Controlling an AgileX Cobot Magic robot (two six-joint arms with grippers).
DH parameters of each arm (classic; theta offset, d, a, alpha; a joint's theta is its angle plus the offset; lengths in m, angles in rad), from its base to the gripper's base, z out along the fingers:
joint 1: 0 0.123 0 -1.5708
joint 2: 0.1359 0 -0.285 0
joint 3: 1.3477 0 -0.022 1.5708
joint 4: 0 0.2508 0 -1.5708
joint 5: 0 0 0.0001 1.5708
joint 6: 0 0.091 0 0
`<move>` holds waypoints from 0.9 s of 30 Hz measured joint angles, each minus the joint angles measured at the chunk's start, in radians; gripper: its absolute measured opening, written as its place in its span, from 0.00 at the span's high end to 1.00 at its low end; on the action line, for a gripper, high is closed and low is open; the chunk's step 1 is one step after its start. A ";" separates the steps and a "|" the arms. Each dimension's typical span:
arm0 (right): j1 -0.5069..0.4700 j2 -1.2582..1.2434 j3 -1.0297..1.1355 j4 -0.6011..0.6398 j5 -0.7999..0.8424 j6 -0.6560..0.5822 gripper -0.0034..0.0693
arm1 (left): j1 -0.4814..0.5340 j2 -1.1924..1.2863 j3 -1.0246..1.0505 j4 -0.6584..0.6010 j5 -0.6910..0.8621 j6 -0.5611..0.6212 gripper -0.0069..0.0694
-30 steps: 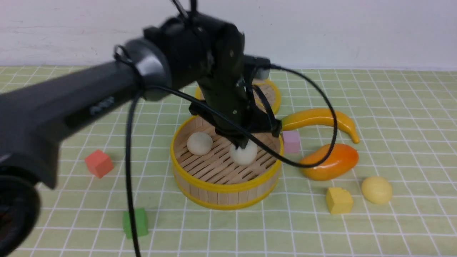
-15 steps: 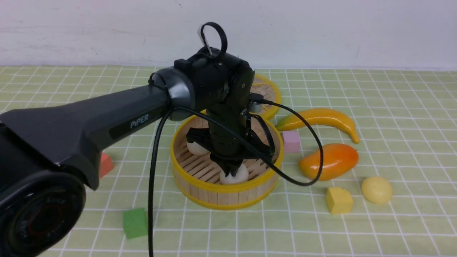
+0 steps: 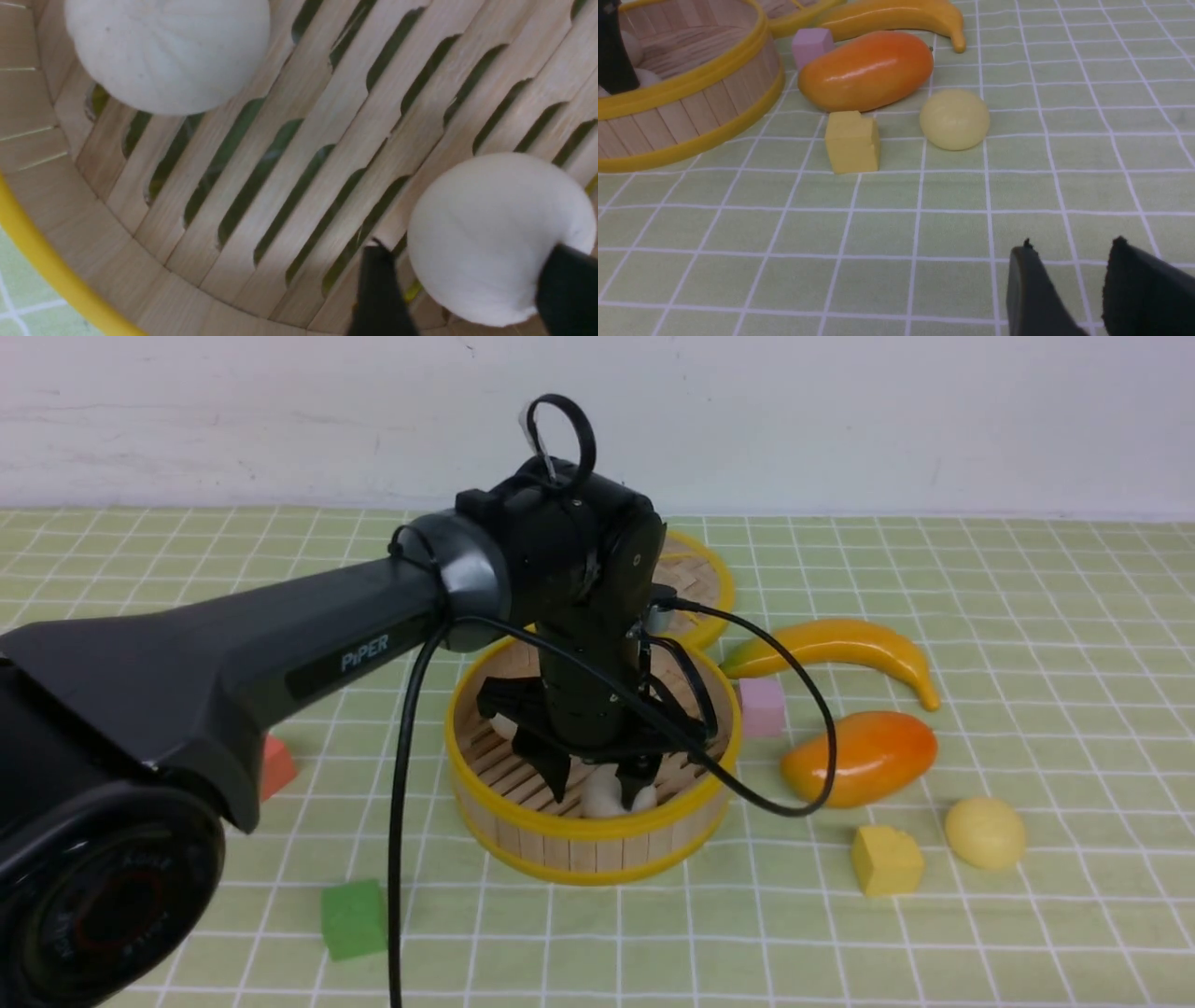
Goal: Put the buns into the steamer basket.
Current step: Use the left arm to put the steamed stuffed bun into the steamer, then use the right arm to grab a steamed stuffed bun
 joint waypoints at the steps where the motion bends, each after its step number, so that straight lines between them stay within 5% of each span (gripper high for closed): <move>1: 0.000 0.000 0.000 0.000 0.000 0.000 0.62 | 0.000 0.000 0.000 -0.002 0.006 0.000 0.30; 16: 0.000 0.000 0.000 0.000 0.000 0.000 0.62 | 0.000 -0.201 0.000 0.110 0.112 -0.017 0.29; 23: 0.000 0.000 0.000 0.000 0.000 0.000 0.62 | 0.000 -0.259 0.000 0.007 0.120 -0.028 0.49; 27: 0.000 0.000 0.000 0.000 0.000 0.000 0.62 | 0.000 -0.267 0.000 -0.101 0.120 -0.030 0.77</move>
